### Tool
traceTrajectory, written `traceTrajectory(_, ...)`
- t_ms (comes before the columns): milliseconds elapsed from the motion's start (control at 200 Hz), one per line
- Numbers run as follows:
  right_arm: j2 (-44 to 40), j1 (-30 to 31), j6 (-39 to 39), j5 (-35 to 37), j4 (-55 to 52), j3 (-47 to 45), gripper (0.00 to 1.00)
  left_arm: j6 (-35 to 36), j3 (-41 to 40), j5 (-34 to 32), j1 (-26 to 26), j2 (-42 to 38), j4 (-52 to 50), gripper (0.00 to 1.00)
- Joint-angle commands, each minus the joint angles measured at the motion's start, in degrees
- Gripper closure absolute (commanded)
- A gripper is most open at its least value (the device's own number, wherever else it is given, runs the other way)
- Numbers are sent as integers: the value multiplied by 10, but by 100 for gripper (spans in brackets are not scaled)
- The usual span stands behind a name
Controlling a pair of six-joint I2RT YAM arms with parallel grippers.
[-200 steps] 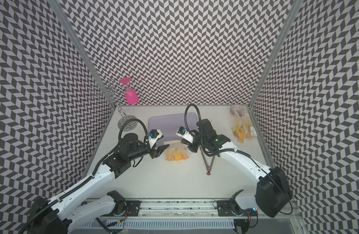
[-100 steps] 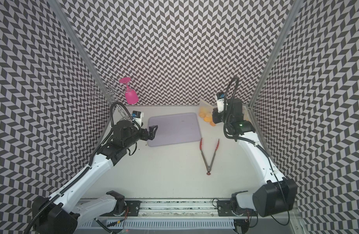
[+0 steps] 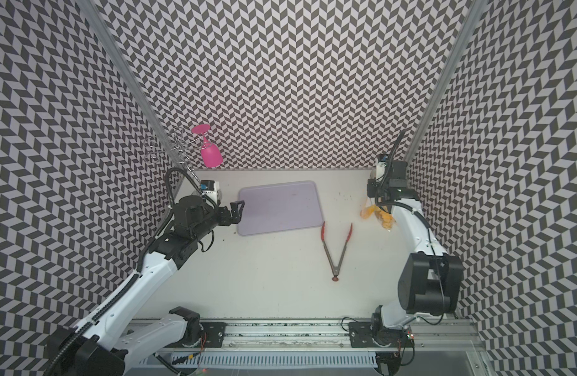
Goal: Put the cookies into a resealable bag to prevent moisture
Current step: Place the ziploc bag at the center of the board, then reset both arms
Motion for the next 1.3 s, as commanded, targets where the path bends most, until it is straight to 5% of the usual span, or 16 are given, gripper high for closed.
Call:
traceTrajectory(0,2,-8,-15,38,20,-6,100,-47,-21,-66,20,-20,0,1)
traceTrajectory(40,-1,-9,-14,42,18,-8,92,-58,-25,-73,27,-22,3,1)
traceTrajectory(250,-71,-9,27,-47,46,-44,0,-171,-7,-163,47,-22,-38,1)
traceTrajectory(365,-179,-7,86,-89,130,-142,0,-188,-52,-165,45,-56,29,1)
traceTrajectory(596,-475,-7,150,-121,390,-501,0,-136,-227,-245,41,-157,153,1)
traceTrajectory(706,-521,-6,149,-121,493,-620,0,-105,-288,-297,41,-185,197,1)
traceTrajectory(816,-493,-5,151,-101,610,-718,0,-82,-314,-322,43,-168,255,1)
traceTrajectory(986,-370,0,121,-68,716,-727,0,-39,-344,-362,49,-70,405,1)
traceTrajectory(1131,-275,1,110,-31,814,-716,0,43,-343,-301,79,33,555,1)
traceTrajectory(1297,-154,1,105,-17,907,-673,0,47,-331,-227,142,178,665,1)
